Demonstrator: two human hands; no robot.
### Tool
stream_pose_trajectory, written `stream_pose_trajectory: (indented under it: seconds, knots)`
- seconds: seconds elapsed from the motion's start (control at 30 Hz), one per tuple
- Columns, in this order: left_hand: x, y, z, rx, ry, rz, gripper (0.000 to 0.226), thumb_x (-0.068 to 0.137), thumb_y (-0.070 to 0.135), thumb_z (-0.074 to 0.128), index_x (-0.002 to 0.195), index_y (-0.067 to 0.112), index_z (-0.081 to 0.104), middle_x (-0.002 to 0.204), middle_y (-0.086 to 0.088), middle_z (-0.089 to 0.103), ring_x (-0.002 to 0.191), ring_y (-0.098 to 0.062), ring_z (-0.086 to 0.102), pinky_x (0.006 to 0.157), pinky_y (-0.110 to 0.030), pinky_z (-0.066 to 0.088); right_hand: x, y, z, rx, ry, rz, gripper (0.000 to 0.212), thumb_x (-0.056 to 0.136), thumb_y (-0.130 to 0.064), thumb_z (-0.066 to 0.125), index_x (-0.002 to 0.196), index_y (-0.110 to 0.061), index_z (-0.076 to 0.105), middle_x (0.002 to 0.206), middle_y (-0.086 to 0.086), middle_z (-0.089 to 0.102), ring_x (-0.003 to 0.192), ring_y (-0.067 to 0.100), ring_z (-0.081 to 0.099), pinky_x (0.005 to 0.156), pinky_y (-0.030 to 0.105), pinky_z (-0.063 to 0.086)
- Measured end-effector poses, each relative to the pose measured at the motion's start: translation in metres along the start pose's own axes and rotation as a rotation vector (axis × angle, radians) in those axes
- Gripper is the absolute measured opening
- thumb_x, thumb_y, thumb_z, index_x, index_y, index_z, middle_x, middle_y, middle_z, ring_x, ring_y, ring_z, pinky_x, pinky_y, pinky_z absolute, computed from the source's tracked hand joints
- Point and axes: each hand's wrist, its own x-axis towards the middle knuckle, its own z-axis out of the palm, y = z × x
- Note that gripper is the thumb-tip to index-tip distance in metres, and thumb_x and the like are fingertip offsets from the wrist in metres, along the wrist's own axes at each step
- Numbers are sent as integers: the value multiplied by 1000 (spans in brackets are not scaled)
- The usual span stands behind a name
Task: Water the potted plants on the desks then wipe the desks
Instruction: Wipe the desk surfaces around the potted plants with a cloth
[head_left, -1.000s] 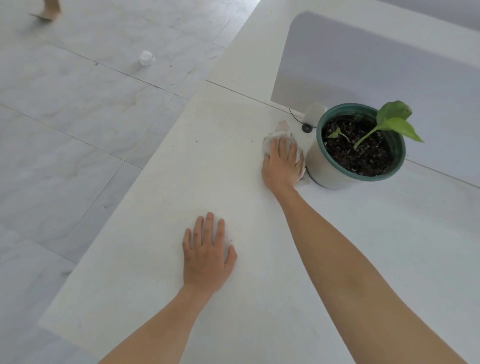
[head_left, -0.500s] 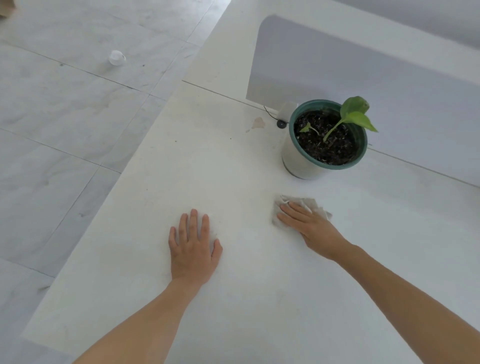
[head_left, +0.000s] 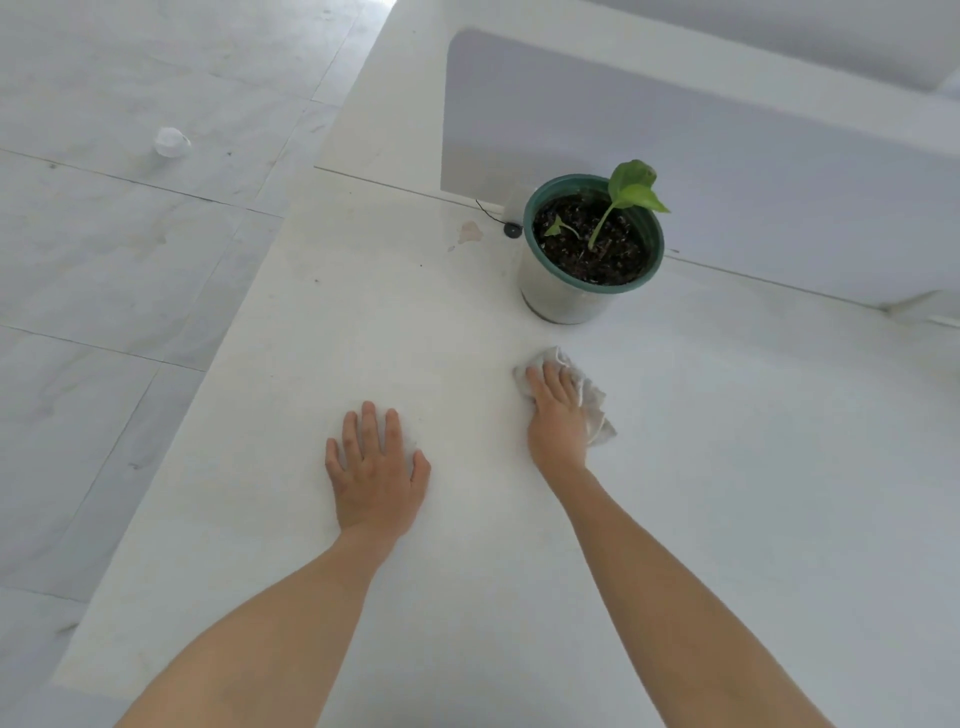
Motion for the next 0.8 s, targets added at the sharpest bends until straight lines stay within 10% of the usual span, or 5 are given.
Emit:
stream_pose_trajectory:
  seconds: [0.2,0.37,0.57,0.8]
  knots:
    - [-3,0,0,-49,64,14,62,81,38,31,126,3,53,136,-23,48,125,-42,46,99,-58,34,-39,-38,-14,172,-266,-51,48,93,-5,29,133,-25,45,146,-1,40,130,20,38,106,32,28]
    - [-5,-2,2,-78,76,12,58,94,38,35,145,15,24,157,-10,13,144,-28,9,113,-45,6,-77,-32,-55,373,-141,37,24,84,-13,25,73,-22,44,71,5,51,56,19,38,57,33,33]
    - [-12,-21,-9,-434,155,52,43,93,25,48,132,7,47,148,-13,35,141,-29,21,111,-42,16,-141,-1,-67,365,70,285,36,90,-16,38,123,-25,49,74,-11,58,59,19,56,52,25,42]
    - [-61,-52,-18,-673,185,66,57,80,34,36,116,-4,59,127,-23,56,124,-39,42,104,-45,30,-186,22,-53,438,179,436,20,86,-23,46,105,-24,52,80,-2,65,54,21,59,65,42,55]
